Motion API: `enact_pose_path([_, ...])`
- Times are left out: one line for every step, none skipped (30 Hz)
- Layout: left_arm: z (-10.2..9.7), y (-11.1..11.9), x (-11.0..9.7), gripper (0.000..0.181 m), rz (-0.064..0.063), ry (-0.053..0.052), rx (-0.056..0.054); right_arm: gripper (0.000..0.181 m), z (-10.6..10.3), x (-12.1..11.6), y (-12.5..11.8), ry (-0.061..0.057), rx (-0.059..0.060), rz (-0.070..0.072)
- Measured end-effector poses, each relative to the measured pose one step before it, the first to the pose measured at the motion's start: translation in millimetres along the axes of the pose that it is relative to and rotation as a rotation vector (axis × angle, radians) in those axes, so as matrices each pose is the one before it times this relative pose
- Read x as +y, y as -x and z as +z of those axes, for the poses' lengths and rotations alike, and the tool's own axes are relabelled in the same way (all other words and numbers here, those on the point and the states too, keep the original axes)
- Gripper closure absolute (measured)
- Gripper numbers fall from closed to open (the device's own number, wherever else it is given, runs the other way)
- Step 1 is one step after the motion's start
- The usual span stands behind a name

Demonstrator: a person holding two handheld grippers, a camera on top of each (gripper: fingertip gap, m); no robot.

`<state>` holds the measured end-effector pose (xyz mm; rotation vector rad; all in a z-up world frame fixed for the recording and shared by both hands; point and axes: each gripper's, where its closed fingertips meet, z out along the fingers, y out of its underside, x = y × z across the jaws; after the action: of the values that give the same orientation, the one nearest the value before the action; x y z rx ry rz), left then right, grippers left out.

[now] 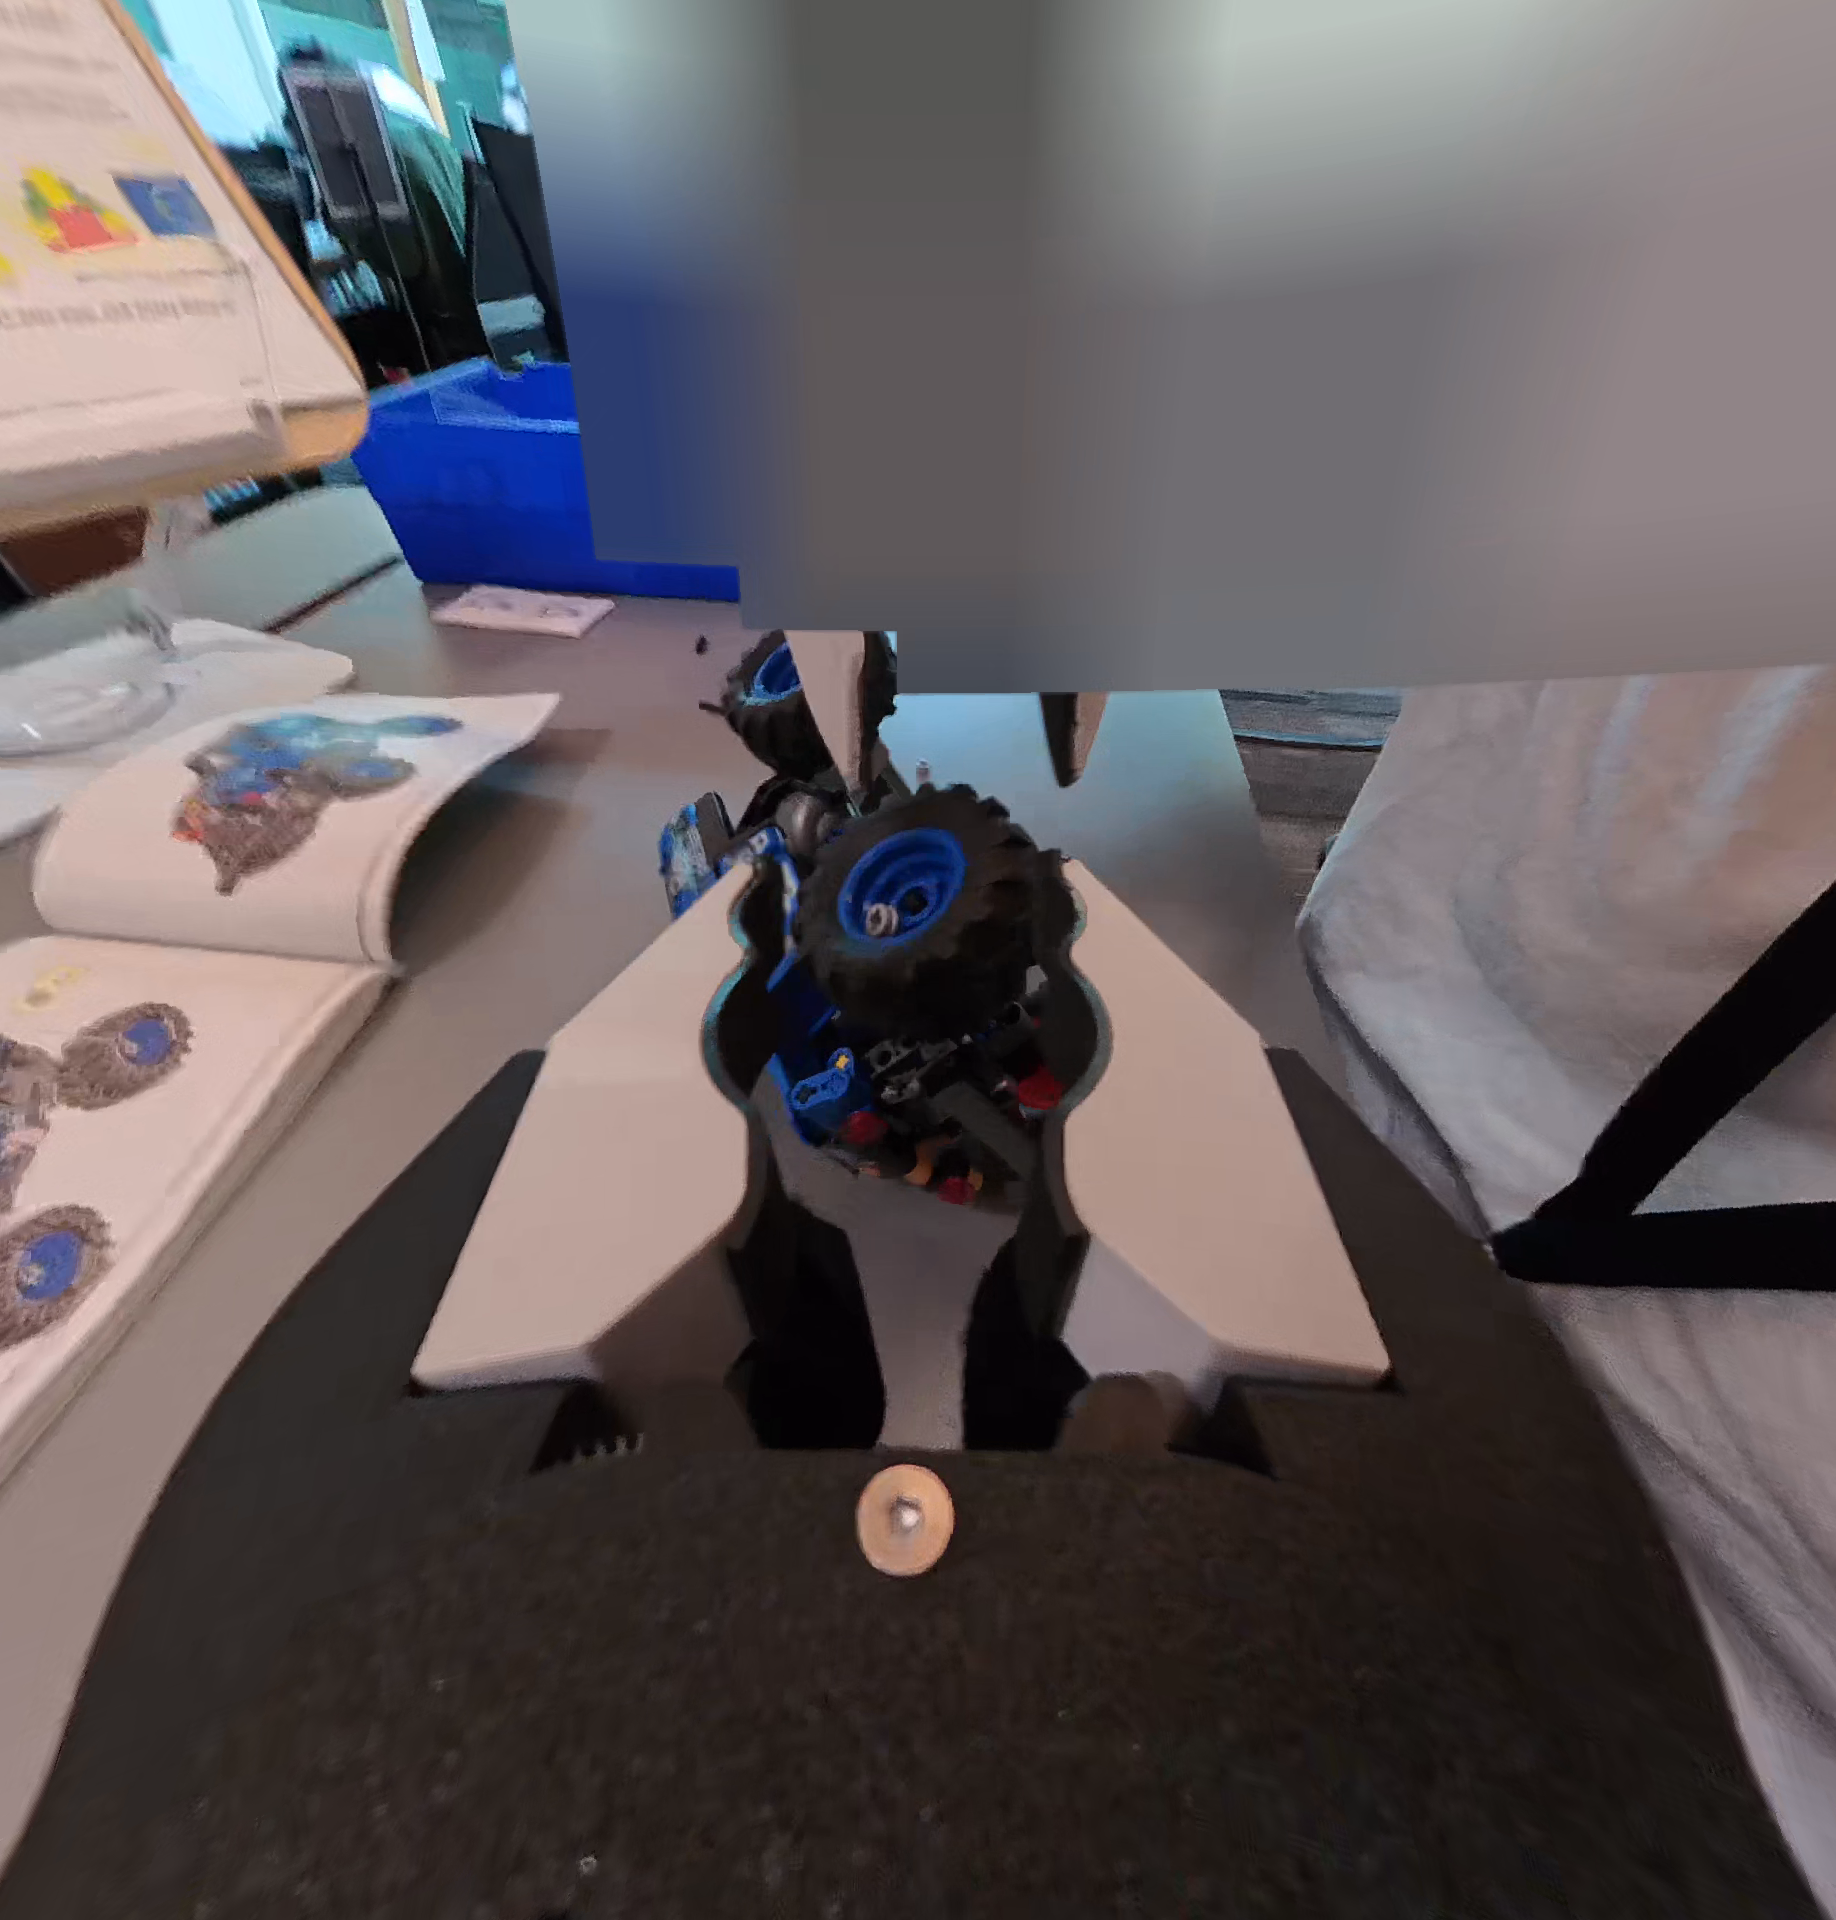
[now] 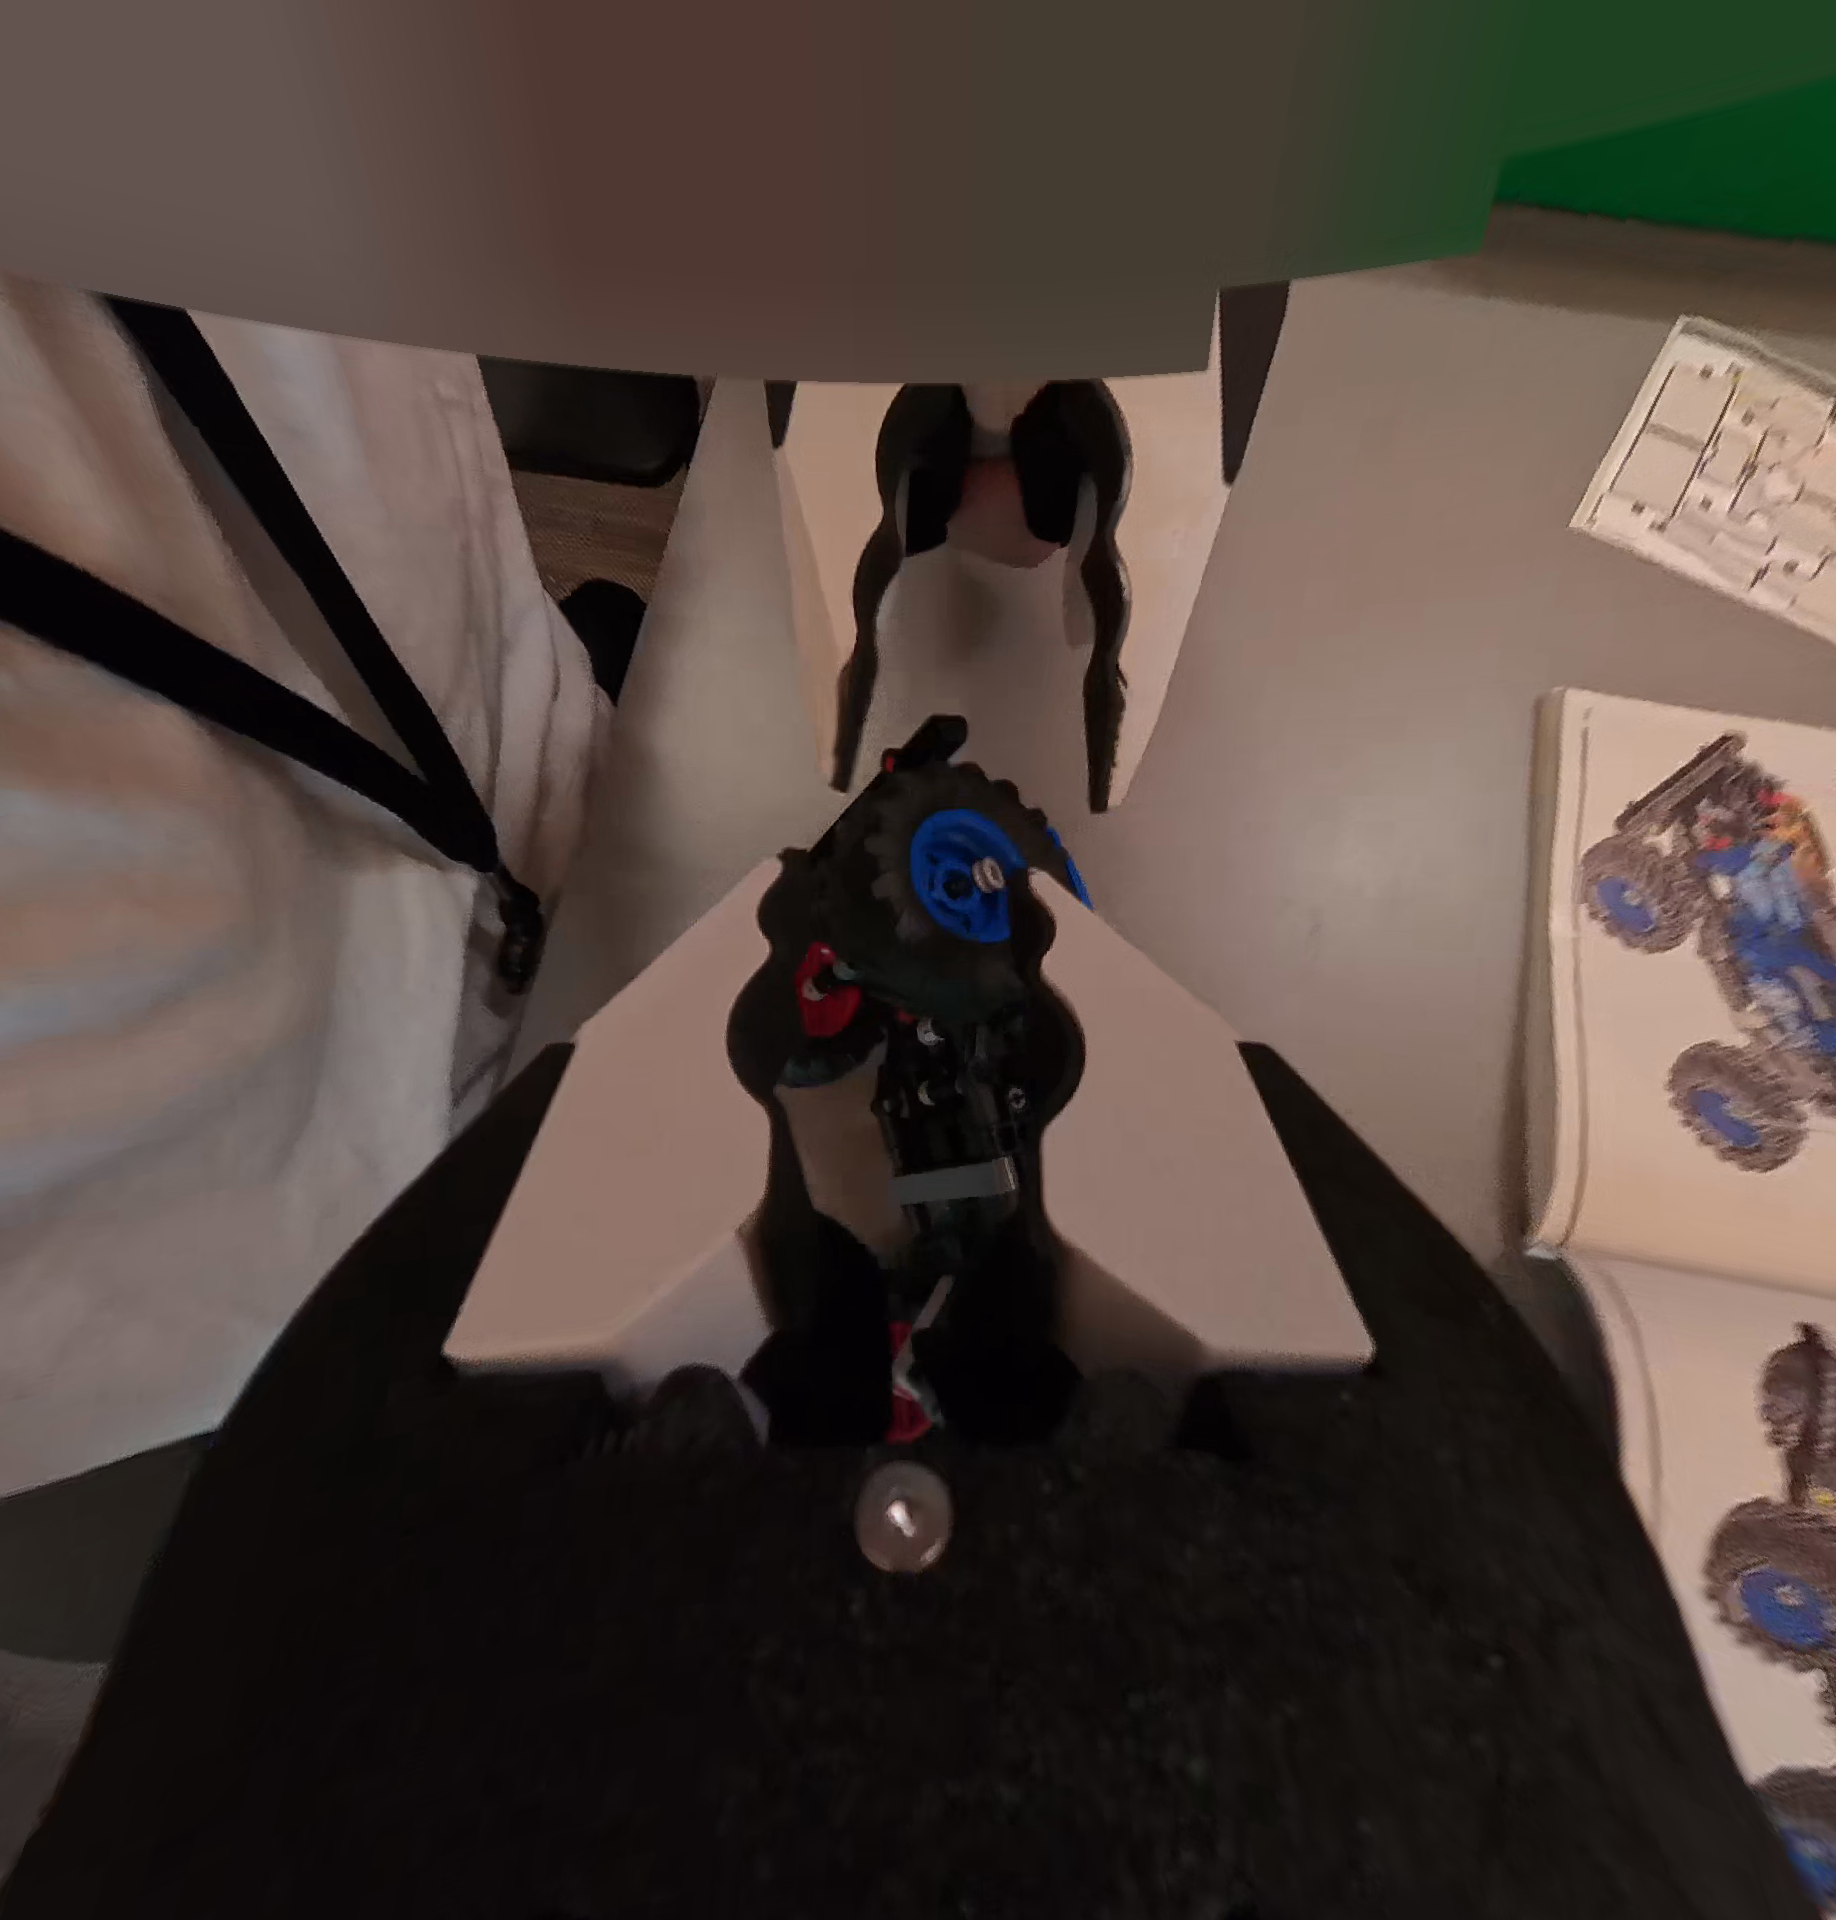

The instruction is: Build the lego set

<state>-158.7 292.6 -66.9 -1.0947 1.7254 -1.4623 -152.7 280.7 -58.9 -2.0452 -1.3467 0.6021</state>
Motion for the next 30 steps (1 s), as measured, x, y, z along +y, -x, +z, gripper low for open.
enact_pose_path([2.84,-1.58,5.7,0.126,-0.0506,0.0316,0.0339,0.142,0.04,2.18,-4.26,-0.0004,0.0062,0.05])
enact_pose_path([3.7,-1.79,5.81,0.116,-0.0475,0.0326,0.0325,0.139,-0.26,3.42,-3.39,0.0049,0.003,0.0367])
enact_pose_path([3.57,-1.66,4.67,0.111,-0.0371,0.023,0.0256,0.135,-0.92,3.39,-2.77,0.0014,0.004,0.0358])
enact_pose_path([2.68,-1.61,4.16,0.108,-0.029,0.0167,0.0198,0.13,-2.27,5.6,-4.89,0.0141,0.0185,0.0397])
enact_pose_path([1.26,-0.14,4.04,0.105,-0.0233,0.0122,0.0074,0.116,-5.26,7.75,-7.54,0.033,0.0349,0.0309])
enact_pose_path([-0.53,2.6,4.43,0.1,-0.0207,0.0108,-0.0144,0.104,-8.13,7.74,-4.79,0.0202,0.0228,0.0294])
enact_pose_path([-1.54,5.68,5.64,0.097,-0.0305,0.0154,-0.0389,0.096,-9.96,7.01,-4.21,-0.0056,0.0191,0.033])
enact_pose_path([-1.54,4.2,5.87,0.098,-0.046,0.0144,-0.0336,0.087,-9.85,8.8,-5.58,-0.0034,0.0213,0.0333])
enact_pose_path([-0.75,-0.98,6.18,0.097,-0.0492,0.0109,-0.0059,0.088,-9.66,10.27,-6.72,-0.0003,0.0234,0.0245])
enact_pose_path([0.53,0.48,7.06,0.098,-0.0438,0.0151,-0.0188,0.096,-9.16,6.94,-6.13,-0.0343,0.0157,0.0255])
enact_pose_path([1.78,2.78,5.61,0.107,-0.0326,0.0072,-0.0384,0.107,-7.83,4.86,-4.59,-0.0547,-0.0033,0.0395])
enact_pose_path([2.44,-0.55,3.5,0.111,-0.0237,-0.0039,-0.0201,0.112,-5.26,5.68,-2.75,-0.0466,-0.0211,0.0506])
enact_pose_path([2.52,-0.34,2.18,0.119,-0.0228,-0.006,-0.0228,0.112,-2.3,8.35,-3.03,-0.0244,-0.0177,0.0481])
enact_pose_path([1.99,1.97,0.21,0.125,-0.0143,-0.0156,-0.0381,0.111,0.26,10.41,-5.53,-0.0131,0.004,0.0207])
enact_pose_path([1.26,0.24,-0.08,0.128,0.0026,-0.0188,-0.0254,0.113,2.06,10.8,-4.86,-0.0198,0.0078,-0.0008])
enact_pose_path([1.06,1.72,1.44,0.13,0.0071,-0.0063,-0.0296,0.117,3.4,10.24,-1.82,-0.0309,-0.0064,-0.005])
enact_pose_path([1.19,2.69,3.27,0.135,0.0016,0.0072,-0.0313,0.121,4.65,9.77,-0.89,-0.0307,-0.0126,0.0124])
enact_pose_path([1.21,0.42,3.69,0.136,-0.0108,0.0124,-0.0145,0.121,5.35,7.62,0.49,-0.0217,-0.0236,0.0238])
enact_pose_path([1.16,-1.93,3.6,0.139,-0.0176,0.0142,-0.001,0.124,5.54,2.63,3.2,-0.0345,-0.0386,0.0167])
enact_pose_path([1.09,-2.14,3.41,0.14,-0.0124,0.0138,-0.001,0.125,5.58,0.1,0.81,-0.035,-0.0194,0.0048])
enact_pose_path([1.01,-1.83,2.67,0.144,-0.0044,0.0125,-0.004,0.125,5.9,-0.39,-1.12,-0.0154,-0.0034,-0.0104])
enact_pose_path([1.0,-3.43,1.62,0.151,0.0062,0.0112,0.006,0.124,5.81,-0.85,-1.27,-0.0058,0.001,-0.0098])
enact_pose_path([0.86,-4.97,0.29,0.165,0.0144,0.0059,0.014,0.124,6.11,-0.53,0.23,0.0025,-0.0071,-0.0052])
enact_pose_path([0.87,-2.28,-0.4,0.17,0.0191,0.0054,-0.0056,0.122,6.51,1.39,-0.89,0.0152,0.0012,0.0101])
enact_pose_path([0.67,-0.61,-0.35,0.17,0.0261,0.0082,-0.0188,0.125,4.9,3.87,-2.88,0.0343,0.0186,0.0044])
enact_pose_path([0.31,-0.34,-0.18,0.17,0.0314,0.0099,-0.0203,0.125,1.75,0.36,-1.28,0.0128,0.0175,-0.0112])
enact_pose_path([0.39,0.27,0.17,0.17,0.0365,0.0097,-0.0236,0.126,0.2,0.25,-1.6,0.0095,0.0253,-0.0193])
enact_pose_path([0.19,0.53,-0.69,0.169,0.0349,0.0025,-0.0225,0.126,0.07,-0.2,-1.01,0.0144,0.0314,-0.016])
enact_pose_path([-0.01,0.85,-1.83,0.169,0.0339,-0.0039,-0.0202,0.126,-0.17,-2.17,-1.63,-0.0028,0.0407,-0.0171])
enact_pose_path([-0.87,1.63,-3.92,0.17,0.045,-0.0143,-0.0219,0.127,-0.74,-4.19,-3.31,-0.023,0.0596,-0.043])
